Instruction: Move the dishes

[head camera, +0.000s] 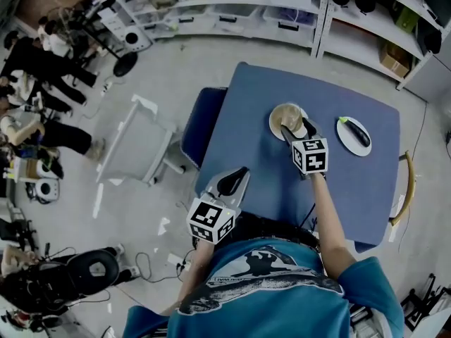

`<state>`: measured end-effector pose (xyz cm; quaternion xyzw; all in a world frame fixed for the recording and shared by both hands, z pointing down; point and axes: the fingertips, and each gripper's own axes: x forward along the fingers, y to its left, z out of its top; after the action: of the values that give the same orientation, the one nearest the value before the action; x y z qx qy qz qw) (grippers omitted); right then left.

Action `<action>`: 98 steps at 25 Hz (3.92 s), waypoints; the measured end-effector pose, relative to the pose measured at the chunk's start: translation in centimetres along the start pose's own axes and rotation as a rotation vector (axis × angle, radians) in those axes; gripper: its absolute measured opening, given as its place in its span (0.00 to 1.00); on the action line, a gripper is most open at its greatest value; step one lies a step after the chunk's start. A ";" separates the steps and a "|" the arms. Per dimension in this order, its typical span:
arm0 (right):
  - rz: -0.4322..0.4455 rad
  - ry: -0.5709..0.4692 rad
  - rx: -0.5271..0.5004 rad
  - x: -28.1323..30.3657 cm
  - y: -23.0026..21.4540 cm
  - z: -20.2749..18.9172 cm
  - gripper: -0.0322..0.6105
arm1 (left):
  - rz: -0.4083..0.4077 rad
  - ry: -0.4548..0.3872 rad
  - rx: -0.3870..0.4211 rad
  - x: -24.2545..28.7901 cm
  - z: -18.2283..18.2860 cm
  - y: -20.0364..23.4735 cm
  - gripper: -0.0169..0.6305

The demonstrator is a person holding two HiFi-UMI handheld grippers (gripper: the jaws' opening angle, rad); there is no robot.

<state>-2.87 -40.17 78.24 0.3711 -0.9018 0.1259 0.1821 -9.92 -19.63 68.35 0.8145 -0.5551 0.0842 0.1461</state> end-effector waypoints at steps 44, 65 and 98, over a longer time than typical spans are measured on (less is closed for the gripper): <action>-0.101 -0.054 0.121 2.0 -0.2 0.7 0.46 | -0.090 0.099 -0.037 -0.1 -0.1 5.3 0.08; -0.395 -0.040 0.223 -16.1 -2.4 -6.5 0.46 | -0.310 0.115 0.018 2.3 -0.3 3.0 0.08; -0.650 -0.069 0.387 -47.1 -3.5 21.5 0.56 | -0.385 0.156 0.023 -9.6 35.2 -9.9 0.08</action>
<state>25.58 -20.98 39.23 0.6694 -0.7023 0.2168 0.1085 -5.12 -19.41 30.85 0.8982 -0.3751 0.1239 0.1928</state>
